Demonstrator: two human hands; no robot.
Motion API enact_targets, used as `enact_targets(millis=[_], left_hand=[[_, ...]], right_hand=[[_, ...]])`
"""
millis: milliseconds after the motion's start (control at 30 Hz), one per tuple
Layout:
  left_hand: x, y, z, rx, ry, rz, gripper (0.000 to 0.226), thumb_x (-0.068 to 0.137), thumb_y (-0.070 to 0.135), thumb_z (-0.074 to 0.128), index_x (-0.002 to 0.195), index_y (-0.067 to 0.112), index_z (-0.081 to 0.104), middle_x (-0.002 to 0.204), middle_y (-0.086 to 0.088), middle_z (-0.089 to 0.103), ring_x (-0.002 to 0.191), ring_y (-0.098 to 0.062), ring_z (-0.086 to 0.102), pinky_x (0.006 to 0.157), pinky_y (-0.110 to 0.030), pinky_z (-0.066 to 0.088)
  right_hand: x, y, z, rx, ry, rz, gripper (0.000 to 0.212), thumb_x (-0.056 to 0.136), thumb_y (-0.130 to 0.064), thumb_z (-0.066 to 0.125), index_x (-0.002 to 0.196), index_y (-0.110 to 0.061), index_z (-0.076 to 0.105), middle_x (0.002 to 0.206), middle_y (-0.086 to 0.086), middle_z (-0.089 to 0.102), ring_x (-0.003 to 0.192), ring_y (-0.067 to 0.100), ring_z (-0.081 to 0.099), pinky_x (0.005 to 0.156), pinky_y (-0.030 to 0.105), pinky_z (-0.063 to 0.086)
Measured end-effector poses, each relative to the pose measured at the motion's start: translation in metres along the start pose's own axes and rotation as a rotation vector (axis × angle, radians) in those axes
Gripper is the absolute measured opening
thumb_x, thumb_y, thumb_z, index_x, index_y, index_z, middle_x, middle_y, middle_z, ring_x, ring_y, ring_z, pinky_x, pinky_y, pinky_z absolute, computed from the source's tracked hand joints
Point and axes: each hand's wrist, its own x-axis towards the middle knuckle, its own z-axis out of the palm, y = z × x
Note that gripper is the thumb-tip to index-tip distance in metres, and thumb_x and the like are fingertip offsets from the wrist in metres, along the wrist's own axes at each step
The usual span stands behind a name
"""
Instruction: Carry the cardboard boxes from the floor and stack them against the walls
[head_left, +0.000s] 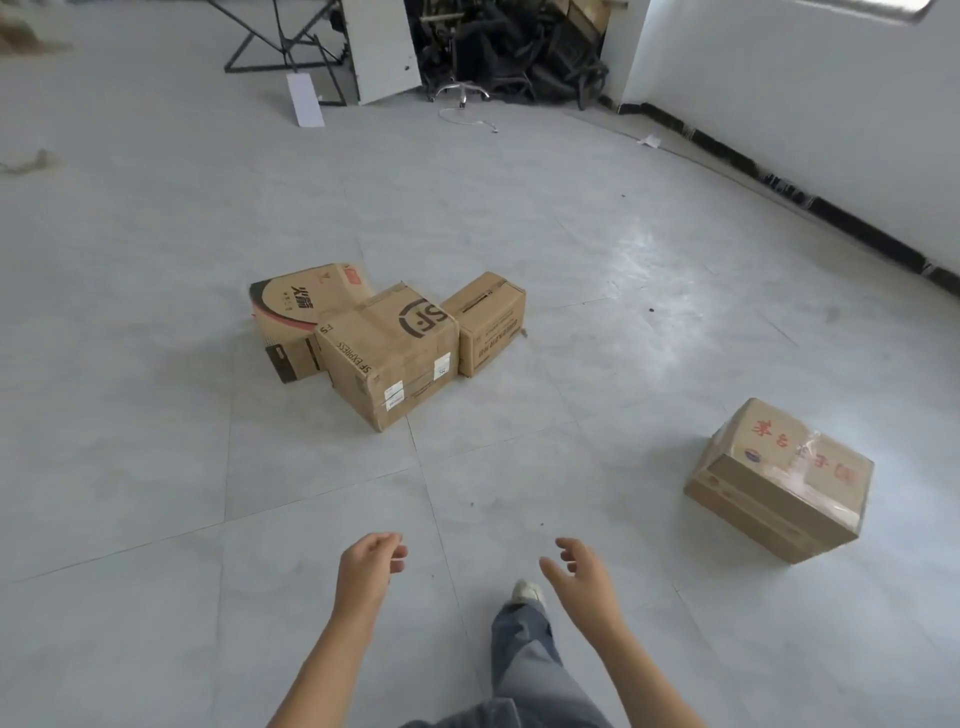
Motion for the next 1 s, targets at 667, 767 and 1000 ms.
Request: enact_targets(millis=[667,767,1000], left_hand=[[0.242,0.171,0.121,-0.124,0.308,-0.066,0.017,0.093,0.011,0.052,0.079,0.005,0.062,0.083,-0.011,0.065,0.079,-0.026,0.060,0.068,-0.030,0.041],[0.289,0.199,0.113,-0.139,0.340,-0.047,0.018,0.093,0.011,0.052,0.078,0.007,0.061,0.083,-0.010,0.064,0.079,-0.025,0.059,0.071,-0.031,0.041],[0.403,0.279,0.083,-0.151,0.360,0.028,0.023,0.092,0.007,0.052,0.069,0.008,0.059,0.073,-0.008,0.061,0.071,-0.023,0.056,0.064,-0.027,0.039]], right_hand=[[0.367,-0.167,-0.059,-0.094,-0.238,-0.130,0.041,0.092,-0.025,0.054,0.130,-0.012,0.048,0.109,-0.002,0.045,0.111,0.016,0.048,0.093,0.028,0.040],[0.412,-0.206,-0.046,-0.094,-0.235,-0.164,0.041,0.091,-0.025,0.055,0.129,-0.011,0.048,0.109,-0.001,0.046,0.111,0.017,0.049,0.093,0.029,0.041],[0.505,-0.298,-0.017,-0.144,-0.235,-0.211,0.040,0.091,-0.025,0.055,0.128,-0.010,0.049,0.120,0.005,0.053,0.114,0.018,0.049,0.092,0.029,0.040]])
